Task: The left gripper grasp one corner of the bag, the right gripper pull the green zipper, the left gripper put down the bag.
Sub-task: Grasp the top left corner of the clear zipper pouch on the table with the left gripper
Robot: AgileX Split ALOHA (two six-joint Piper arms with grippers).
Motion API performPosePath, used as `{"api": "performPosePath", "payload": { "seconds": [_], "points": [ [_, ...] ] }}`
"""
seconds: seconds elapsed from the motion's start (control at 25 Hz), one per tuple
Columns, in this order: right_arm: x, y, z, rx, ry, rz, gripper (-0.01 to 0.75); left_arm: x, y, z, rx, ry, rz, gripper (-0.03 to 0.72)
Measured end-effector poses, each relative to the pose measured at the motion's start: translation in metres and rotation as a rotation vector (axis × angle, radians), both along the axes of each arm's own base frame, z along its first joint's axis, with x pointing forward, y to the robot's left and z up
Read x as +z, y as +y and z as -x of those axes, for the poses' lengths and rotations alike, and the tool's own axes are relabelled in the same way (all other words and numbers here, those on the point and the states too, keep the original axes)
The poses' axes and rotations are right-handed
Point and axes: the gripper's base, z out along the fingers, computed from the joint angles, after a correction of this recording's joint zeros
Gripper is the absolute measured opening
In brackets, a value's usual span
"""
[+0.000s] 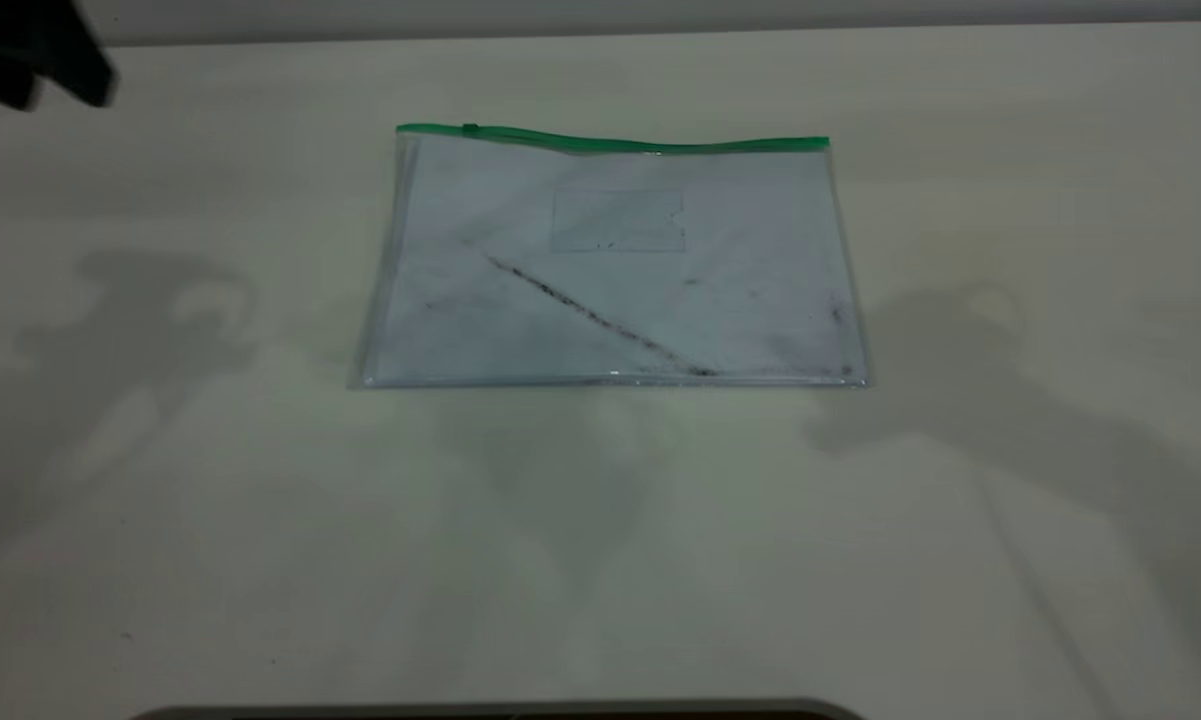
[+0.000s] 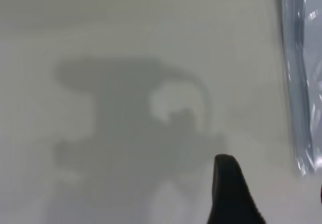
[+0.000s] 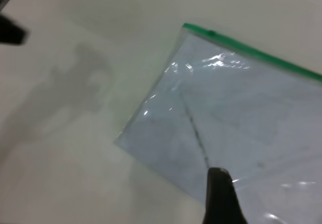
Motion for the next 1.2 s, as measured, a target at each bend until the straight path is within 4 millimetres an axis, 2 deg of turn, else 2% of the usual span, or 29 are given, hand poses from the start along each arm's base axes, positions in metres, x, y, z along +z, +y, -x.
{"api": "performPosePath", "payload": {
  "seconds": [0.24,0.4,0.52,0.64,0.84,1.04,1.2],
  "points": [
    [-0.015,0.003,-0.008,0.006,0.046,-0.002,0.524,-0.037,-0.013,-0.07,-0.129,0.019,0.126,0.486],
    [-0.016,0.003,-0.008,0.003,0.046,-0.001,0.524,-0.063,-0.011,-0.099,-0.211,0.02,0.268,0.486],
    [-0.015,0.003,-0.009,0.001,0.045,-0.002,0.524,-0.08,-0.002,-0.117,-0.221,-0.016,0.327,0.486],
    [-0.015,0.003,-0.009,-0.003,0.043,0.0,0.524,-0.102,0.0,-0.13,-0.225,-0.028,0.377,0.486],
    [-0.016,0.002,-0.01,-0.015,0.038,0.008,0.524,-0.134,-0.01,-0.142,-0.265,-0.013,0.463,0.486],
    [-0.016,0.001,-0.01,-0.017,0.038,0.009,0.524,-0.142,-0.016,-0.154,-0.272,-0.041,0.528,0.486],
    [-0.016,0.001,-0.01,-0.017,0.038,0.009,0.524,-0.149,-0.017,-0.155,-0.263,-0.046,0.531,0.486]
  ]
}}
